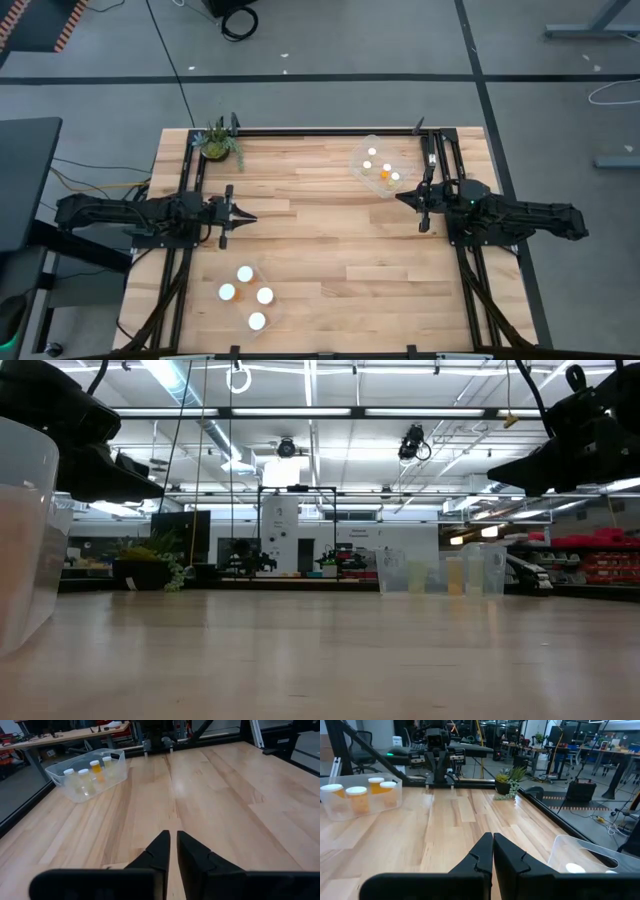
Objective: Pick and place medicine bottles into bin by pill shape (circle, oval)
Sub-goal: Return to Home Position
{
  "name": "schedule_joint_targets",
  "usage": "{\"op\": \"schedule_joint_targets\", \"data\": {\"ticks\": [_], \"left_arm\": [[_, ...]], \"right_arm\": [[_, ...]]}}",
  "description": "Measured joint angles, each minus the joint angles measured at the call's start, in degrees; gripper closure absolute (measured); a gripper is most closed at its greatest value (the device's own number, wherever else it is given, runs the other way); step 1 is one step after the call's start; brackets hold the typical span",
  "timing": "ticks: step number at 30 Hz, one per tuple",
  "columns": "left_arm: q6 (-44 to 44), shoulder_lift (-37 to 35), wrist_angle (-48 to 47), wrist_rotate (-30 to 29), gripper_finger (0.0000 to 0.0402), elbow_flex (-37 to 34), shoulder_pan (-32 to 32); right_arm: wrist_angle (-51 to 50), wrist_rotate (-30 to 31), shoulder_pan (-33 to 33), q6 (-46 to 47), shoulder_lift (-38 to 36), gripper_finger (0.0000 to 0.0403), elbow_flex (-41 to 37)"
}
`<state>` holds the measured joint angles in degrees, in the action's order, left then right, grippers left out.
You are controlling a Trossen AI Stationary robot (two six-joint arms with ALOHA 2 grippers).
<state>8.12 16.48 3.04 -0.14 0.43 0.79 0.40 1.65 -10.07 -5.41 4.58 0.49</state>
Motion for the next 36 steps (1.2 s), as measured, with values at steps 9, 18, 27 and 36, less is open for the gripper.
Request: {"op": "schedule_joint_targets", "data": {"ticks": [9, 18, 27, 36], "left_arm": [[0.00, 0.01, 0.03, 0.00, 0.0371, 0.00, 0.01], [0.00, 0.01, 0.03, -0.02, 0.0361, 0.00, 0.01], [-0.02, 0.01, 0.05, -0.02, 0.0373, 0.00, 0.01], [-0.01, 0.01, 0.05, -0.02, 0.0361, 0.00, -0.01]], "right_arm": [[-0.02, 0.00, 0.00, 0.00, 0.00, 0.0384, 0.00], [-0.02, 0.00, 0.00, 0.00, 0.00, 0.0384, 0.00], [-0.02, 0.00, 0.00, -0.01, 0.00, 0.0384, 0.00], [-0.02, 0.00, 0.00, -0.01, 0.00, 0.0384, 0.00]]}}
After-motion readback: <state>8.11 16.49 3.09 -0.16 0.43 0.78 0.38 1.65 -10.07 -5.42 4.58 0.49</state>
